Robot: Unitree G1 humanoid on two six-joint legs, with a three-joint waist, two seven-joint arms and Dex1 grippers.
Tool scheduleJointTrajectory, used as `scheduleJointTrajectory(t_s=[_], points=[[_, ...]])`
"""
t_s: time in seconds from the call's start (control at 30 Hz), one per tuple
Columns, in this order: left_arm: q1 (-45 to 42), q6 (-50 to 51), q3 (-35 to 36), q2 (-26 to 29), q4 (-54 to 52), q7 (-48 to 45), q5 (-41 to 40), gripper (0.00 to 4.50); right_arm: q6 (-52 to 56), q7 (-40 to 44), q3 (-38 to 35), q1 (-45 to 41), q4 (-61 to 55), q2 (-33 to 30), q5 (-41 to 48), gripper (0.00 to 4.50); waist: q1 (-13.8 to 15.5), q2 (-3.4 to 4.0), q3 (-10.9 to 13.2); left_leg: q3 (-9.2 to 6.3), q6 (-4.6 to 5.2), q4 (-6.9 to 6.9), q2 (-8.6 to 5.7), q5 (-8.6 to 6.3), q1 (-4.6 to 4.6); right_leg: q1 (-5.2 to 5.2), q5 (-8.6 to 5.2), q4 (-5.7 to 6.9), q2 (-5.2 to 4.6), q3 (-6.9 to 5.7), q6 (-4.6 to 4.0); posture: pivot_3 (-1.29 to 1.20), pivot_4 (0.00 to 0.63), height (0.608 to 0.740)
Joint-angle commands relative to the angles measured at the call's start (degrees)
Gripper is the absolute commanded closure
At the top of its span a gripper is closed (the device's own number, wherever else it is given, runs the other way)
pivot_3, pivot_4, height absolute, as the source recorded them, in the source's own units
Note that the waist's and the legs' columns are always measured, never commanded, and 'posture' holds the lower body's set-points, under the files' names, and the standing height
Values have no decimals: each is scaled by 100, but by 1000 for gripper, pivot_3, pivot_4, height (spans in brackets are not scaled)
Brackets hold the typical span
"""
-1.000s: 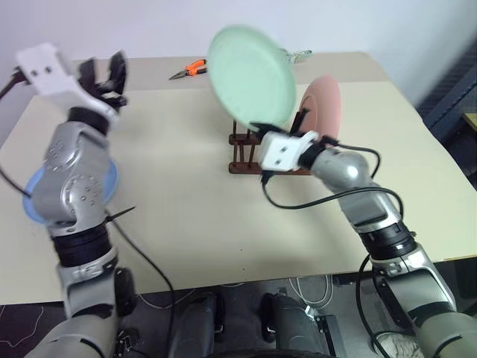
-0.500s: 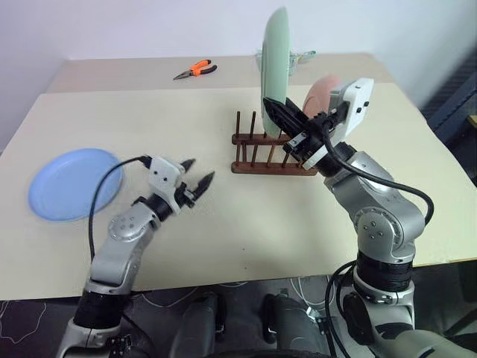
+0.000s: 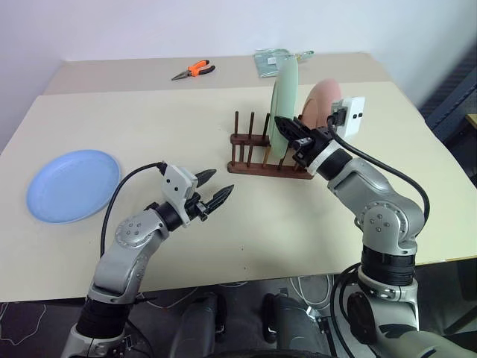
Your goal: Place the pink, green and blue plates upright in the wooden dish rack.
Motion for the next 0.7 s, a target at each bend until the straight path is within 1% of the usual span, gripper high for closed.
scheduleJointTrajectory(t_s=[0.03,0.07,0.13,0.17,0.4,0.5,0.53,0.6,0.63,0.67,0.7], points=[[18,-21,-38,-27,-242,-8,22,1553,-84,46,37,-231,-7,-102,-3,2895,0,0,0,0,0,0,0,0,0,0,0,0,0,0,0,0,150,740],[24,-24,-45,-27,-240,-3,28,1553,-152,53,71,-269,8,-142,-90,2464,0,0,0,0,1,1,0,0,0,0,0,0,1,0,0,0,150,740],[29,-25,-55,-23,-233,8,43,1553,-342,97,192,-344,32,-273,-340,1323,4,1,0,0,1,1,0,0,0,0,0,0,2,0,0,0,150,740],[38,-27,-55,-18,-232,18,56,1553,-473,156,276,-377,32,-367,-495,847,7,0,0,0,1,2,0,0,0,0,0,0,2,0,0,0,150,740],[70,-8,77,6,-184,139,125,1553,-1273,623,797,-669,-41,-1120,-1475,847,6,1,1,1,6,7,1,-2,-1,3,0,-1,12,-1,2,0,150,740],[36,65,330,-17,-98,255,-2,1553,-1520,764,915,-804,19,-1423,-1859,847,6,1,1,2,6,9,1,-2,-1,3,0,-1,12,-1,2,0,150,740],[13,86,435,-21,-63,298,-42,1313,-1637,786,939,-855,51,-1504,-1994,814,6,1,1,1,6,9,2,-2,-1,3,0,-1,11,0,2,0,150,740],[-78,165,769,-60,104,528,-109,679,-1989,906,1024,-1020,115,-1655,-2283,295,7,1,1,0,6,10,4,-2,-1,4,0,-1,10,-1,2,0,150,740],[-137,174,946,-93,193,707,-101,192,-2191,999,1119,-1105,119,-1744,-2457,8,8,0,1,1,6,10,3,-2,-1,4,0,-1,10,-1,2,0,150,740],[-222,213,1183,-148,277,949,-126,30,-2389,1133,1246,-1205,82,-1805,-2589,0,8,1,1,0,6,11,4,-2,-1,4,0,-1,12,-1,2,0,150,740],[-356,271,1466,-177,408,1369,0,30,-2524,1303,1407,-1325,4,-1820,-2654,0,7,1,2,0,6,12,3,-2,-1,5,0,-1,12,-1,3,0,150,740]])
